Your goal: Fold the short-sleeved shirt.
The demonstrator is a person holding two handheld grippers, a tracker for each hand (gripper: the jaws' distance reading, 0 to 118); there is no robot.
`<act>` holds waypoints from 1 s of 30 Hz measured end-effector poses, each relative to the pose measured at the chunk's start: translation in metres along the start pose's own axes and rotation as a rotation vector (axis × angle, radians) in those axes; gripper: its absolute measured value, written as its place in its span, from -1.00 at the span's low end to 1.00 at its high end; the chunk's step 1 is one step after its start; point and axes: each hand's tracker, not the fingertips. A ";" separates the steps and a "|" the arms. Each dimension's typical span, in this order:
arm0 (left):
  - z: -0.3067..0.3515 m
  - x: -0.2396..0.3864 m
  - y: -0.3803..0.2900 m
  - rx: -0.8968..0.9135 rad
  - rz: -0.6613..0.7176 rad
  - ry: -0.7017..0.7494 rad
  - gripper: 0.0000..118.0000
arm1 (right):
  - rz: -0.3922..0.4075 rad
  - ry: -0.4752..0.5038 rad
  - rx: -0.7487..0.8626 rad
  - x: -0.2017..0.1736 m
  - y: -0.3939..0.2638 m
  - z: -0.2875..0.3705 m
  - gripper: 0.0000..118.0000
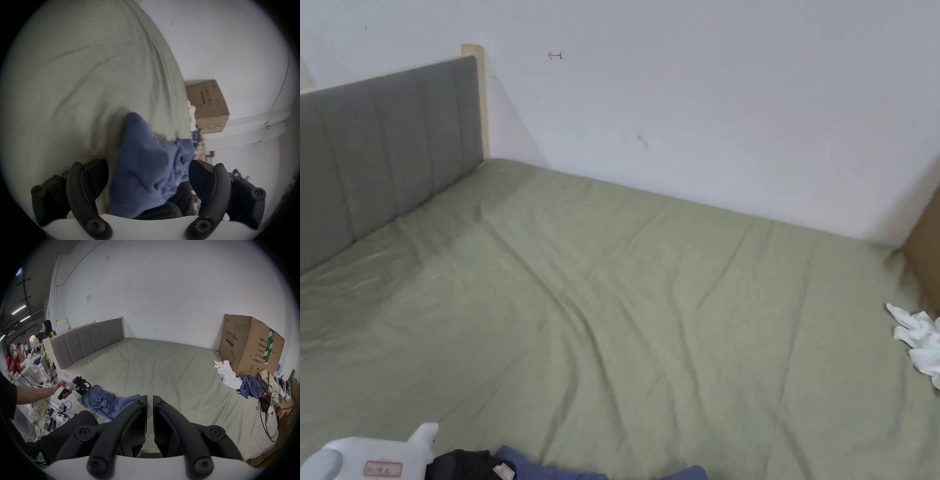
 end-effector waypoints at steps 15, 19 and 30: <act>-0.028 0.004 -0.015 -0.016 -0.105 0.131 -0.59 | 0.052 0.028 0.077 -0.017 0.005 -0.008 -0.83; -0.026 0.023 -0.015 -0.002 -0.154 0.189 -0.59 | 0.024 0.035 0.064 -0.015 0.001 -0.012 -0.82; 0.044 0.062 0.023 0.125 -0.202 0.606 -0.59 | -0.012 0.094 0.103 -0.011 -0.002 -0.007 -0.81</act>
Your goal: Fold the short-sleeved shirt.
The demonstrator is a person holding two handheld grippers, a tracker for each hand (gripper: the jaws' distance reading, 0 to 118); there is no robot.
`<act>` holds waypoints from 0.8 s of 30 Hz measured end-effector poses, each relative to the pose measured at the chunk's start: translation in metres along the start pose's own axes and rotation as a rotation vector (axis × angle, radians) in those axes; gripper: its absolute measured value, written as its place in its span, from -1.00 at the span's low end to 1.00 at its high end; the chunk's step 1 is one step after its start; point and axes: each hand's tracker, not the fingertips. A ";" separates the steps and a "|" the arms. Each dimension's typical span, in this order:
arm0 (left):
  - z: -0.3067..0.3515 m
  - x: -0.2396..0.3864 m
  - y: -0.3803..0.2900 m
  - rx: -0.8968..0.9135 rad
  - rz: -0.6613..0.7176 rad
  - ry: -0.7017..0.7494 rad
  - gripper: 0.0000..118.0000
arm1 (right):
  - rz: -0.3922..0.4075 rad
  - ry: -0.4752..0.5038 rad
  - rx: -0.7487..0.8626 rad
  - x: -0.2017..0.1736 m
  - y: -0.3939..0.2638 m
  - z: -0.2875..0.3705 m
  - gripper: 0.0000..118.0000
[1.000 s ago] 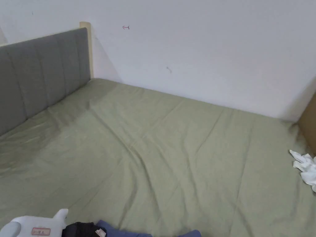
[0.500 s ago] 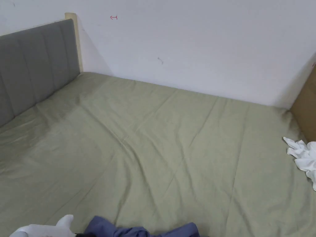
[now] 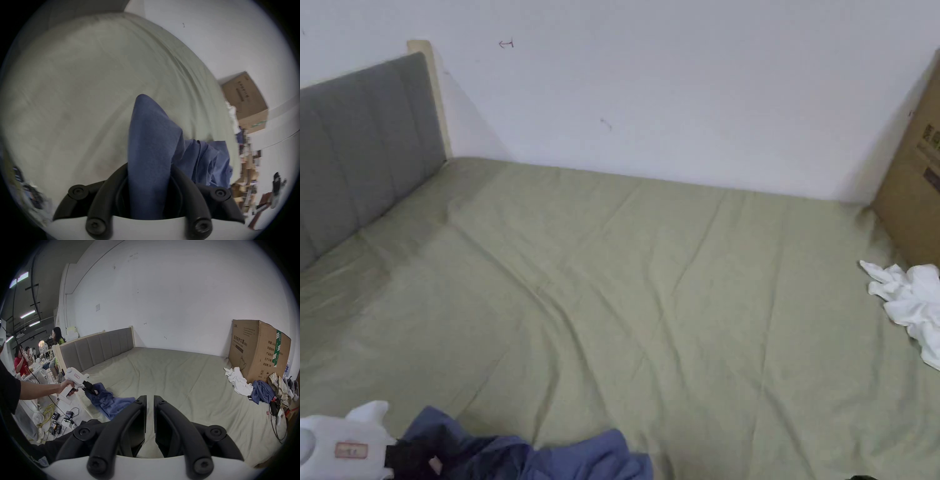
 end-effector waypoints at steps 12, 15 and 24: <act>0.030 0.156 0.005 -0.155 -0.379 0.287 -0.60 | -0.010 -0.027 -0.032 0.011 -0.009 0.001 -0.81; 0.002 0.182 0.005 -0.184 -0.426 0.188 -0.60 | -0.003 -0.041 -0.043 0.015 -0.009 0.005 -0.81; -0.089 0.222 -0.031 -0.322 -0.460 0.093 -0.60 | -0.049 -0.066 -0.073 0.028 -0.020 0.007 -0.81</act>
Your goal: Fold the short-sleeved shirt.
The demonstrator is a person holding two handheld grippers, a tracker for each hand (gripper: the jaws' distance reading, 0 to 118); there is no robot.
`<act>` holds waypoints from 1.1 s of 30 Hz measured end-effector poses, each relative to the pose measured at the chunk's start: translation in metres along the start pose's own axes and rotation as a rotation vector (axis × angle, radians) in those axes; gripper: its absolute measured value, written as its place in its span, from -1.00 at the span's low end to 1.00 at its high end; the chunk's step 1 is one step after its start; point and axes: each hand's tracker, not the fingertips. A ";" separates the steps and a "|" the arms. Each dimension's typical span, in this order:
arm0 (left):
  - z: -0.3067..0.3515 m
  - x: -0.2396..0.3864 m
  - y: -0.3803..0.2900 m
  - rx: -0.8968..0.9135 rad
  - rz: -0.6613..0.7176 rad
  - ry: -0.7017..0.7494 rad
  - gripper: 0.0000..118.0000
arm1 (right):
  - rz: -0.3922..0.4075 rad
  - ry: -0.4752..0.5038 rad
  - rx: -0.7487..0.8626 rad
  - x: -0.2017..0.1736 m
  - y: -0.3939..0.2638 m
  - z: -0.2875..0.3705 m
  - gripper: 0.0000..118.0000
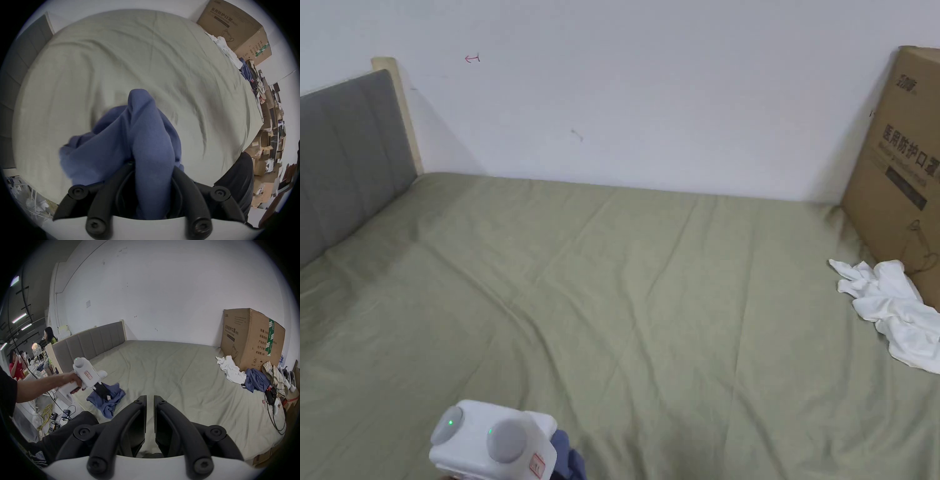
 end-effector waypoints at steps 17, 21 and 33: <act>0.122 -0.027 -0.032 0.484 0.204 -0.107 0.28 | -0.028 -0.002 -0.016 0.005 -0.007 -0.005 -0.81; 0.065 -0.001 -0.013 0.219 0.008 0.060 0.28 | -0.036 0.004 -0.027 0.002 -0.012 -0.008 -0.81; -0.011 0.034 -0.009 0.111 -0.143 0.151 0.30 | -0.047 0.016 -0.038 -0.010 -0.014 -0.013 -0.81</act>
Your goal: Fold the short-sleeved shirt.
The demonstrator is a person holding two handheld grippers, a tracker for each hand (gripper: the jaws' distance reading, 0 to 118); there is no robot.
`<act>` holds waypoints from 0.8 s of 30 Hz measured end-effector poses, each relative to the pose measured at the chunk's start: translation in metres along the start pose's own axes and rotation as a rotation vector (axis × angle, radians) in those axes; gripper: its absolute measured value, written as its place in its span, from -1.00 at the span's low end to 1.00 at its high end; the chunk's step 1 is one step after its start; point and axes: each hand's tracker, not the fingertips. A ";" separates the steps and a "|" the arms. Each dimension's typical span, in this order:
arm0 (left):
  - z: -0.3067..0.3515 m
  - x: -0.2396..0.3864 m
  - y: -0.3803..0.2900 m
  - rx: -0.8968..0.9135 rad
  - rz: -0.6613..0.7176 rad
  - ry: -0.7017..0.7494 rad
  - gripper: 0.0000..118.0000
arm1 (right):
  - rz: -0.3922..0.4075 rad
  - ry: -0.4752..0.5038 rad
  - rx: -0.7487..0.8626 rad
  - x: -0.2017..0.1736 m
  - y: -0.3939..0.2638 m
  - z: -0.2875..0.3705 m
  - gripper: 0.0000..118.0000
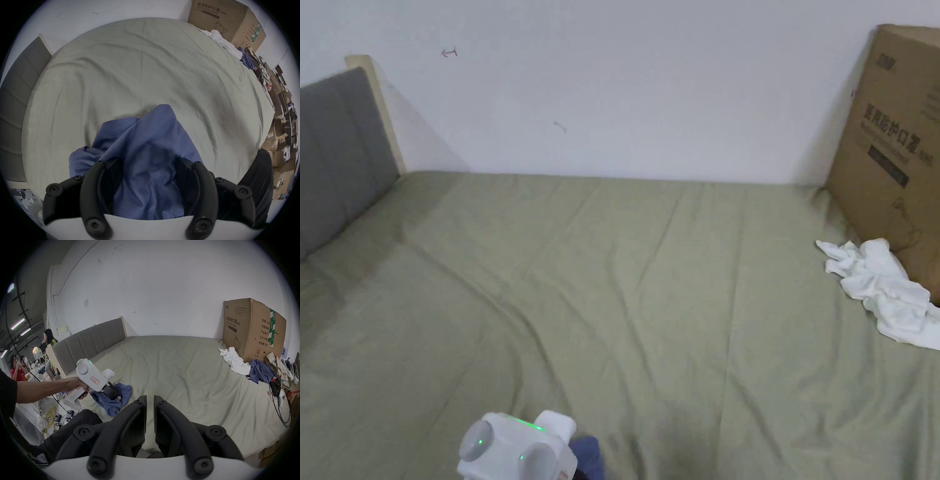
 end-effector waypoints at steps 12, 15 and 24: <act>0.162 -0.061 -0.029 0.494 0.267 -0.071 0.43 | 0.053 0.013 0.080 -0.013 0.027 0.006 -0.81; 0.210 -0.071 -0.056 0.624 0.321 -0.087 0.31 | 0.063 0.005 0.126 -0.020 0.038 0.007 -0.81; 0.177 -0.125 -0.137 0.590 0.525 -0.283 -0.96 | 0.055 0.089 0.172 -0.061 0.041 -0.026 -0.81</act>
